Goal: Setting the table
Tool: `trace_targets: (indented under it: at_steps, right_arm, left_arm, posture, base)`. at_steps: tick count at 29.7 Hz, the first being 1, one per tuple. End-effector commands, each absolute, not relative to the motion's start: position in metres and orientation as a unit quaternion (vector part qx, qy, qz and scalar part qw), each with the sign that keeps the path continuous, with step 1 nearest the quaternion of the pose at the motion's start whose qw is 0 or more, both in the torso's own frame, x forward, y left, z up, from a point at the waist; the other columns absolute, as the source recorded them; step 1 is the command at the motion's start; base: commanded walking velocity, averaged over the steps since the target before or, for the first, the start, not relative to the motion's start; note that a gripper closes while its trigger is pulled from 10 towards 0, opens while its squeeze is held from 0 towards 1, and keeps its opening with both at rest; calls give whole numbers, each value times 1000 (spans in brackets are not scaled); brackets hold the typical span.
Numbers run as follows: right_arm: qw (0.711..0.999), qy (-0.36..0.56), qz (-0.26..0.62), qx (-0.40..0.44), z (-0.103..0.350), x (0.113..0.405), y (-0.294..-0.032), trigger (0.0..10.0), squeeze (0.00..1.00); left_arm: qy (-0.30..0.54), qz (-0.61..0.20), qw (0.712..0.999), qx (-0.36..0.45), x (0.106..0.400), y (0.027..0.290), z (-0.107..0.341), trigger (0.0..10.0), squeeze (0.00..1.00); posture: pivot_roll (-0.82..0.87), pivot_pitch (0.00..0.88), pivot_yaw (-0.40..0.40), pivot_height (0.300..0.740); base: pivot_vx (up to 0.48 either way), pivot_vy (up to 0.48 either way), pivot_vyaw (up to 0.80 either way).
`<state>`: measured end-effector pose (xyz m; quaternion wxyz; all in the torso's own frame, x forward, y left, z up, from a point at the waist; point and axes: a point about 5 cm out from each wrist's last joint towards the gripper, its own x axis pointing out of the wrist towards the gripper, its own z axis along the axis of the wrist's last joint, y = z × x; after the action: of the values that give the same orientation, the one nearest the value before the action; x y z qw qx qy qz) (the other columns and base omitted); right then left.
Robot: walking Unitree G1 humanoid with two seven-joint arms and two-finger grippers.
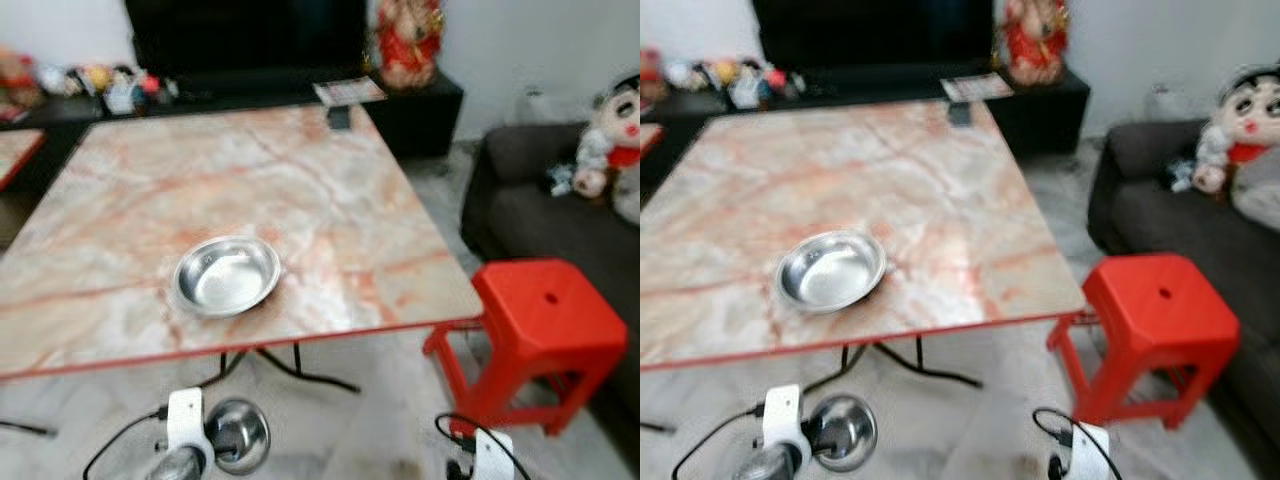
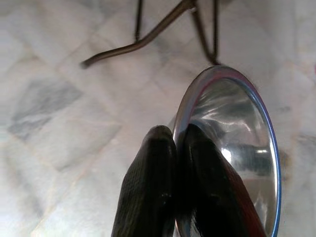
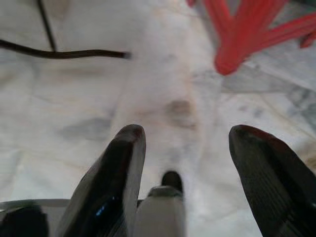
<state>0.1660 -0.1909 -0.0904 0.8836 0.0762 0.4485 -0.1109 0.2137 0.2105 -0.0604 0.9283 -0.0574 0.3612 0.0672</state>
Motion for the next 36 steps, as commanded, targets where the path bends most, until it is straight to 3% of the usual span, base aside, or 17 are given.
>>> trace_targets:
  at_steps: [1, 5, 11, 29, 36]
  right_arm:
    - [882, 451, -121, 70, -90, 163, -200, 10000, 0]
    - [883, 450, -119, 65, -90, 164, -200, 10000, 0]
    - [883, 449, -121, 68, -90, 164, -200, 10000, 0]
    - [883, 449, -122, 63, -90, 164, -201, 10000, 0]
    - [881, 450, -127, 71, -90, 163, -201, 10000, 0]
  left_arm:
    - [360, 54, 929, -58, 218, 201, -60, 10000, 0]
    - [360, 54, 930, -58, 218, 200, -60, 10000, 0]
    - [365, 52, 928, -53, 219, 198, -60, 10000, 0]
    - [381, 60, 921, -45, 216, 198, -63, 10000, 0]
    - [383, 57, 920, -51, 215, 194, -64, 10000, 0]
  posture:
    - [-27, 0, 3, 740]
    - [-27, 0, 5, 740]
    - [-25, 0, 7, 740]
    - [-34, 0, 11, 740]
    - [-30, 0, 6, 740]
  base:
    - [0, 0, 0]
    - [0, 0, 0]
    - [0, 0, 725]
    - [55, 0, 0]
    - [90, 0, 652]
